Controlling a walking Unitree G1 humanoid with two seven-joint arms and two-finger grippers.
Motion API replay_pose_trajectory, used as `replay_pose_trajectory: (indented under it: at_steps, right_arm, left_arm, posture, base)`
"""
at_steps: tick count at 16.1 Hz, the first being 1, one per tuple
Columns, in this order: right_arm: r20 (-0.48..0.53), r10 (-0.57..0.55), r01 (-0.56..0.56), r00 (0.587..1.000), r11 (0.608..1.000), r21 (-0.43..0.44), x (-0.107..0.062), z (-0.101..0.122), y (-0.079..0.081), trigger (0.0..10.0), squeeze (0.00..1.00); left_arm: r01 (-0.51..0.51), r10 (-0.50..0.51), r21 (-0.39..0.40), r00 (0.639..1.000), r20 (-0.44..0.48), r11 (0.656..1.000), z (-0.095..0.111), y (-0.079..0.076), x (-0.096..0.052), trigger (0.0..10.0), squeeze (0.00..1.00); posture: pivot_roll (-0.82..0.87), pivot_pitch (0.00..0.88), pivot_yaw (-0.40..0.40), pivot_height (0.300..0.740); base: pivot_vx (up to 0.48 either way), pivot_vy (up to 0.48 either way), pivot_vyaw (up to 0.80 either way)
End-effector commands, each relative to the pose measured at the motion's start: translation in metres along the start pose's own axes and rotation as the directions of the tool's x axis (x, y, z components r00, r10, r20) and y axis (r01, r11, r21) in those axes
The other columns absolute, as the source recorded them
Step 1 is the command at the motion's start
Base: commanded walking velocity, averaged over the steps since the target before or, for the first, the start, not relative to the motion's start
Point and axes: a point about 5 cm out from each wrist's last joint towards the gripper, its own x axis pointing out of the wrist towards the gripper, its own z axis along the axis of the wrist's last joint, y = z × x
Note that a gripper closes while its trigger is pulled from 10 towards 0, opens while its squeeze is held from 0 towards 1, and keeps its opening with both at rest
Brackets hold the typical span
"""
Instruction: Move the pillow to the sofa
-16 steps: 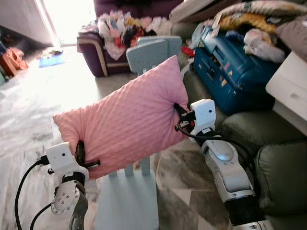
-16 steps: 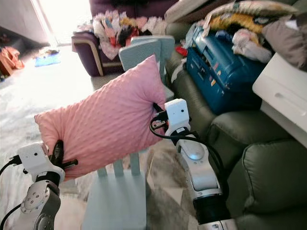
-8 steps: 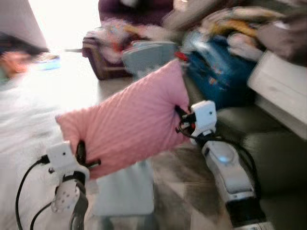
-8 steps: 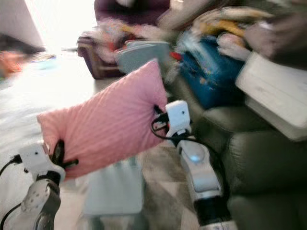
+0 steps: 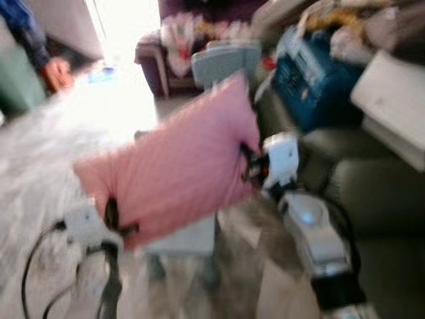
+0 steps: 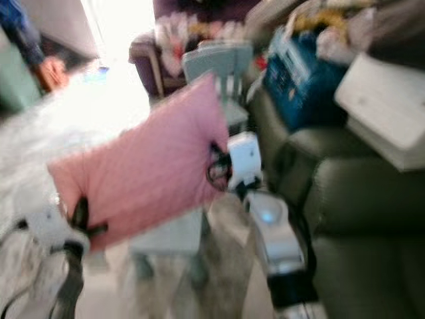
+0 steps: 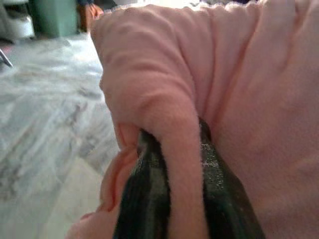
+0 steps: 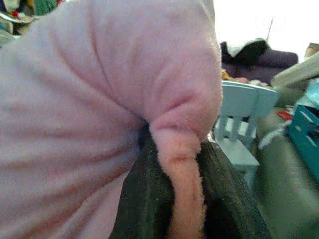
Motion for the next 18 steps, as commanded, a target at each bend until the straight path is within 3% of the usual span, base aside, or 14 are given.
replay_pose_trajectory:
  at_steps: [1, 9, 15, 18]
  right_arm:
    - [0.042, -0.014, 0.014, 0.999, 1.000, -0.011, 0.0030, 0.0108, -0.0018, 10.0, 0.00]
    - [0.025, -0.020, 0.020, 0.999, 1.000, 0.004, 0.0034, 0.0099, -0.0019, 10.0, 0.00]
    - [0.014, -0.023, 0.023, 1.000, 1.000, 0.008, 0.0046, 0.0093, -0.0031, 10.0, 0.00]
    - [0.015, -0.031, 0.031, 0.999, 0.999, 0.009, 0.0055, 0.0095, -0.0030, 10.0, 0.00]
  left_arm:
    - [-0.017, 0.017, 0.003, 0.999, 0.029, 1.000, 0.0080, 0.0042, 0.0029, 10.0, 0.00]
    - [-0.028, 0.029, -0.045, 0.999, 0.022, 0.999, 0.0082, 0.0080, 0.0047, 10.0, 0.00]
    - [-0.037, 0.039, -0.071, 0.999, 0.020, 0.997, 0.0087, 0.0109, 0.0060, 10.0, 0.00]
    - [-0.022, 0.023, -0.032, 0.999, 0.032, 0.999, 0.0119, 0.0128, 0.0086, 10.0, 0.00]
  posture:
    - [-0.15, 0.000, 0.048, 0.740]
    - [-0.16, 0.000, 0.049, 0.740]
    - [-0.16, 0.000, 0.046, 0.740]
    - [-0.16, 0.000, 0.050, 0.740]
  base:
    - [0.000, 0.000, 0.00]
    - [0.000, 0.000, 0.00]
    - [0.000, 0.000, -0.80]
    - [0.000, 0.000, -0.80]
